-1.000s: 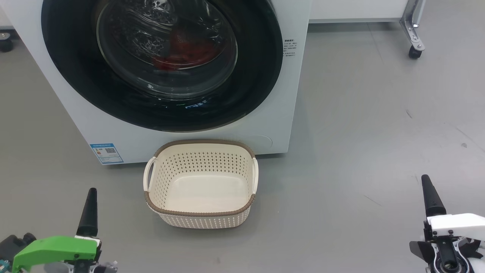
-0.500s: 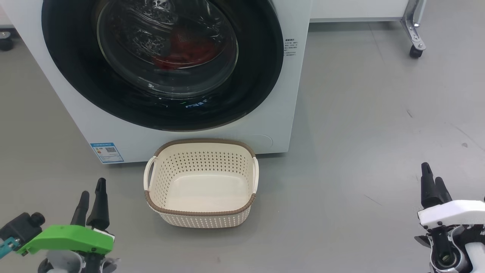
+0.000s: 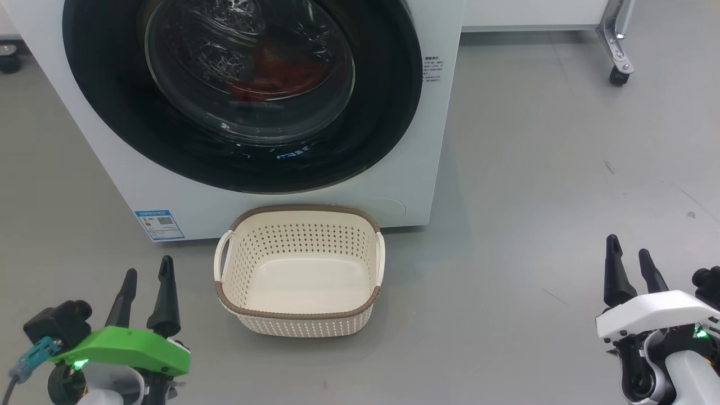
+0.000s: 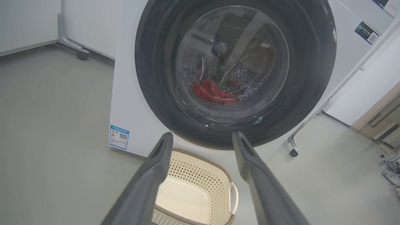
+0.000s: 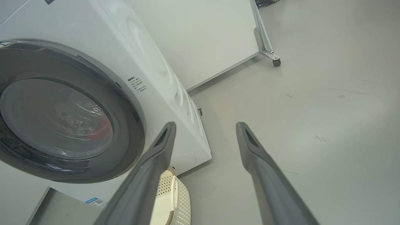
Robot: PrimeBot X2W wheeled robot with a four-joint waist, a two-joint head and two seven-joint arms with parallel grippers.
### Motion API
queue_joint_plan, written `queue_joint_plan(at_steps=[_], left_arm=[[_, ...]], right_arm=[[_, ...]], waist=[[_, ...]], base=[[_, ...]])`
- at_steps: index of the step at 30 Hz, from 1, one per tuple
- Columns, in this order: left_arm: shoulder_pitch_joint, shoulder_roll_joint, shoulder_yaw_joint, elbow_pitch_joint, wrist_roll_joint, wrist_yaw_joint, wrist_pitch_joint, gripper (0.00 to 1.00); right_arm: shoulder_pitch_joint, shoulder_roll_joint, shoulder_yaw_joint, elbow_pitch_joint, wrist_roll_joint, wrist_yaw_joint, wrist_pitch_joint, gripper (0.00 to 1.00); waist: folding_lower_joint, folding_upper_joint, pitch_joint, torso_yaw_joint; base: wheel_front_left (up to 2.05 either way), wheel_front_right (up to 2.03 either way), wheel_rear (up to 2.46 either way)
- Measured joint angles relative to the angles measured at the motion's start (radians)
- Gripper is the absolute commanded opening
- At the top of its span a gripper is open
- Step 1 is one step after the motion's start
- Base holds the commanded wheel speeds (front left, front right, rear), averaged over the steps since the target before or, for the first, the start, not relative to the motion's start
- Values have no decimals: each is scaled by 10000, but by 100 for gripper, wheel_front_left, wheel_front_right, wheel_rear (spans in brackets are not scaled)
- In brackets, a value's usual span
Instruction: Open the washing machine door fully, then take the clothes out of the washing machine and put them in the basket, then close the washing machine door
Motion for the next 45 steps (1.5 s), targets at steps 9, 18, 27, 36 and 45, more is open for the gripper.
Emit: queue_joint_plan(at_steps=[9, 18, 27, 36, 45], left_arm=[[0, -13, -253, 33, 1068, 140, -297, 100], [-5, -17, -462, 127, 2276, 299, -612, 100], [-51, -19, -617, 224, 3379, 393, -924, 100], [-256, -23, -708, 316, 4633, 543, -1248, 100], [-268, -140, -654, 575, 4876, 577, -1346, 100]], right_arm=[[-44, -2, 357, 82, -932, -167, -291, 100], [-109, -119, 644, 199, -2086, -339, -560, 100], [-289, -236, 907, 224, -3246, -487, -915, 100], [-404, -353, 1103, 224, -4462, -679, -1266, 100], [-461, -370, 1085, 226, -4725, -704, -1306, 100]], waist=[[0, 0, 23, 3], [0, 0, 46, 16], [0, 0, 81, 17], [0, 0, 133, 5], [0, 0, 107, -13]], base=[[0, 0, 0], [0, 0, 0], [0, 0, 0], [0, 0, 0], [0, 0, 0]])
